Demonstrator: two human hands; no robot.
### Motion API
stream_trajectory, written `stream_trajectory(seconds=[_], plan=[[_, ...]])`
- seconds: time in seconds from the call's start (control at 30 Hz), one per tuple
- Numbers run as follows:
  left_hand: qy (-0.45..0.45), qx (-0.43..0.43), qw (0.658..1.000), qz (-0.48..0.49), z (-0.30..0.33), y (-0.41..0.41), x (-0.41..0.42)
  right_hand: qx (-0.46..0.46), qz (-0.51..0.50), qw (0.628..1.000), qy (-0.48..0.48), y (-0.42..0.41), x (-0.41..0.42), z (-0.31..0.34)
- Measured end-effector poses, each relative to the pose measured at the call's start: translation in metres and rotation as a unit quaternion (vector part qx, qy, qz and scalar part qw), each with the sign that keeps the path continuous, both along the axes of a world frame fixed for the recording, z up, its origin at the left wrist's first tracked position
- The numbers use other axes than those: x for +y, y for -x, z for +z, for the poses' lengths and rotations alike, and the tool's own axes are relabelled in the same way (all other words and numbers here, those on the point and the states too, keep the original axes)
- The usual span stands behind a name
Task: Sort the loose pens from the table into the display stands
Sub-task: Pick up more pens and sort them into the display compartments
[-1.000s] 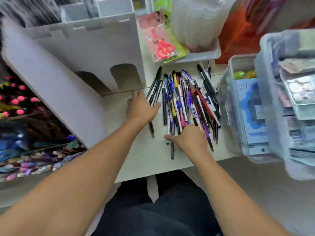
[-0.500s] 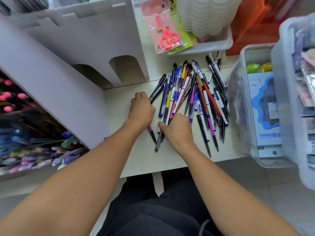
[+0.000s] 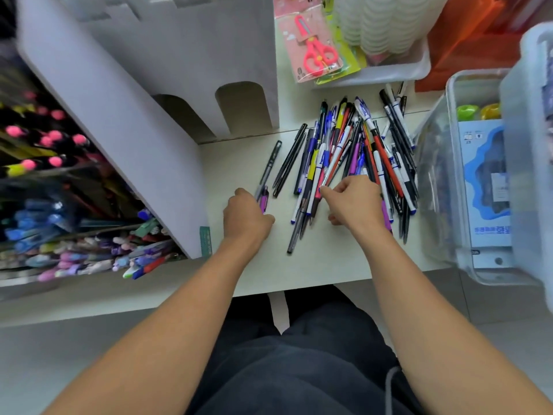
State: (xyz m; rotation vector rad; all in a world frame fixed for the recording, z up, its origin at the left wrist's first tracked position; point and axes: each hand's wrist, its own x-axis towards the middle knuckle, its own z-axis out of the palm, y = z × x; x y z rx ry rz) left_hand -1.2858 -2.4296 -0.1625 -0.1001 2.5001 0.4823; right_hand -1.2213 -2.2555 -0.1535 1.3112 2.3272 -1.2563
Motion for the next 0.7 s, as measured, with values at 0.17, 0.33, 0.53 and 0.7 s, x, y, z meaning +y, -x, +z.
stream_trajectory(seconds=[0.17, 0.33, 0.53, 0.7], plan=[[-0.032, -0.009, 0.999, -0.018, 0.014, 0.007, -0.015, -0.001, -0.011, 1.0, 0.018, -0.009, 0.0, -0.003], [-0.121, 0.081, 0.989, 0.002, 0.033, 0.025, -0.01, 0.027, -0.019, 0.999, -0.006, -0.004, 0.01, 0.003], [-0.015, 0.094, 0.994, 0.058, -0.01, 0.058, 0.03, 0.063, -0.007, 0.998, -0.021, 0.005, 0.012, 0.007], [-0.009, 0.097, 0.995, 0.015, -0.018, 0.051, 0.055, 0.066, -0.017, 0.997, -0.027, -0.001, 0.021, -0.001]])
